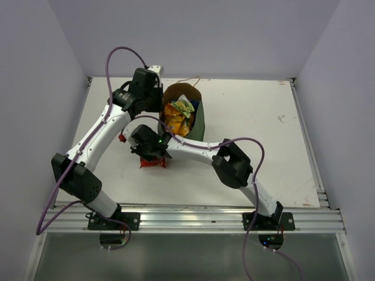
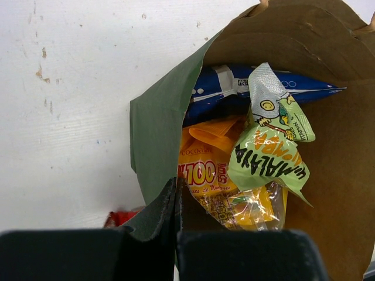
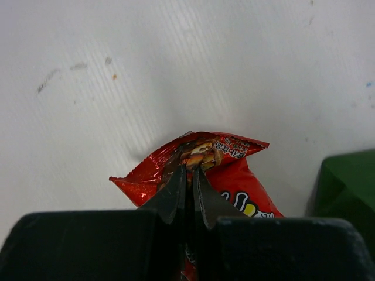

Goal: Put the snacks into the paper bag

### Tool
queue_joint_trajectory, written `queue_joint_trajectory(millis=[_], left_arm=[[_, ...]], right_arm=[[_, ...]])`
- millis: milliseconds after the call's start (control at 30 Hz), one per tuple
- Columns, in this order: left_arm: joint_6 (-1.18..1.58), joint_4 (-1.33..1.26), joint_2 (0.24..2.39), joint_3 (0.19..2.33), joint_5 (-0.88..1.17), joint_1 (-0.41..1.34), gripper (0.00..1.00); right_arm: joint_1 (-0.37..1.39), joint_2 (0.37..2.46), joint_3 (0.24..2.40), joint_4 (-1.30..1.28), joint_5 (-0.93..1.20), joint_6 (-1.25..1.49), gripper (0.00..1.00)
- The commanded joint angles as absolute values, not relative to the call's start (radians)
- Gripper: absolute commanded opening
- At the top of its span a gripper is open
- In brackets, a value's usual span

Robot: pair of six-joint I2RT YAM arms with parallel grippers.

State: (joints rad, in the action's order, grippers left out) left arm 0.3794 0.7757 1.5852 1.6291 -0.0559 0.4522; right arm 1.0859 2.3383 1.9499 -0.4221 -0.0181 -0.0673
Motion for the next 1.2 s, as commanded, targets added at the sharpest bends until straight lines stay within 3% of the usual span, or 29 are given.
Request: queue_joint_trajectory(millis=[0,133,367,533,667,867,1167], left_arm=[[0.387,0.698,1.537,1.641,-0.043,0.456,0.00],[0.396,0.692,1.546,1.646,-0.043,0.456,0.00],[0.405,0.698,1.557,1.661,-0.064,0.456,0.00],[0.402,0.710,1.569,1.690,-0.081,0.456,0.00],[0.402,0.715,1.575,1.701,-0.081,0.456,0.00],[0.394,0.723,1.578,1.723,-0.084,0.456,0.00],[0.388,0.726,1.577,1.723,-0.081,0.456,0.00]], right_arm=[[1.103,2.107,1.838,-0.546,-0.060,-0.097,0.00],[1.112,1.788,1.735,-0.600,-0.061,-0.037,0.00],[1.118,1.582,1.860,-0.788,-0.144,0.023,0.00],[1.117,1.575,2.022,-0.761,-0.270,-0.052,0.00],[1.086,1.569,1.968,-0.558,-0.359,-0.163,0.00],[0.925,1.623,1.841,-0.319,-0.298,-0.127,0.00],[0.808,1.772,1.799,-0.285,-0.161,-0.038,0.00]])
